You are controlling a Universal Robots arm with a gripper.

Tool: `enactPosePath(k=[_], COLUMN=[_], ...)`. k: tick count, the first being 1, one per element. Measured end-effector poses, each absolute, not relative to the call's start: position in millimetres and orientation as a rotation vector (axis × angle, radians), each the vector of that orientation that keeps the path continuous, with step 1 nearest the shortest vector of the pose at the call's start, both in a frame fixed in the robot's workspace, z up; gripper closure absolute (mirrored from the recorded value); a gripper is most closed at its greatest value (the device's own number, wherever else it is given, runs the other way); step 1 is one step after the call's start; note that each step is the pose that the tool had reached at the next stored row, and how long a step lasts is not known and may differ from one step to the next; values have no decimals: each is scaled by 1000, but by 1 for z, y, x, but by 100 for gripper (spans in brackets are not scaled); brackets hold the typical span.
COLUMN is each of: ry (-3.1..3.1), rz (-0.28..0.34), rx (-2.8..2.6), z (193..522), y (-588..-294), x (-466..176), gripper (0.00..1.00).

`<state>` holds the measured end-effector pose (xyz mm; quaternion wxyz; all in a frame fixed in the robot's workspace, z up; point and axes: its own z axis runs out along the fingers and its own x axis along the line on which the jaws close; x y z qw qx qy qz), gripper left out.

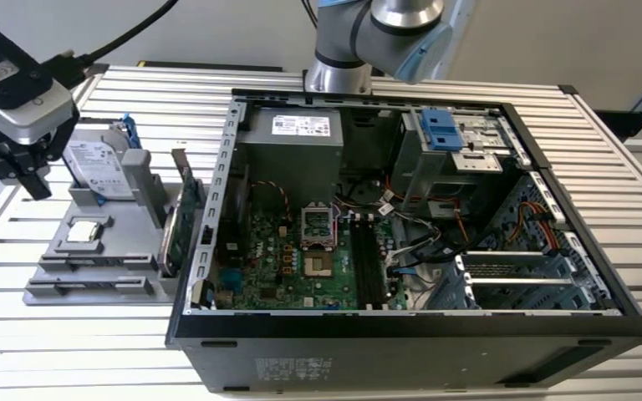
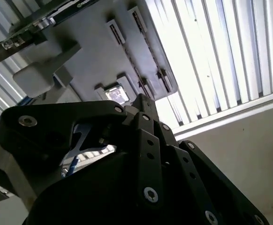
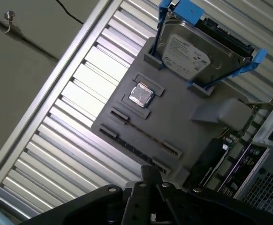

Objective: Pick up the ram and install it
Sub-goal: 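Pick up the ram and move it above insertion slot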

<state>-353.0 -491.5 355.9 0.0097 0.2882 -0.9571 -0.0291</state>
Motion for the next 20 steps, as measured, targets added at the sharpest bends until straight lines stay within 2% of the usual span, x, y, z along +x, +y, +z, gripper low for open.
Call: enactPosePath(k=[20], ry=[-2889], rz=[-86], rx=[1167], z=[356], y=[-492], x=[-353], gripper=[100])
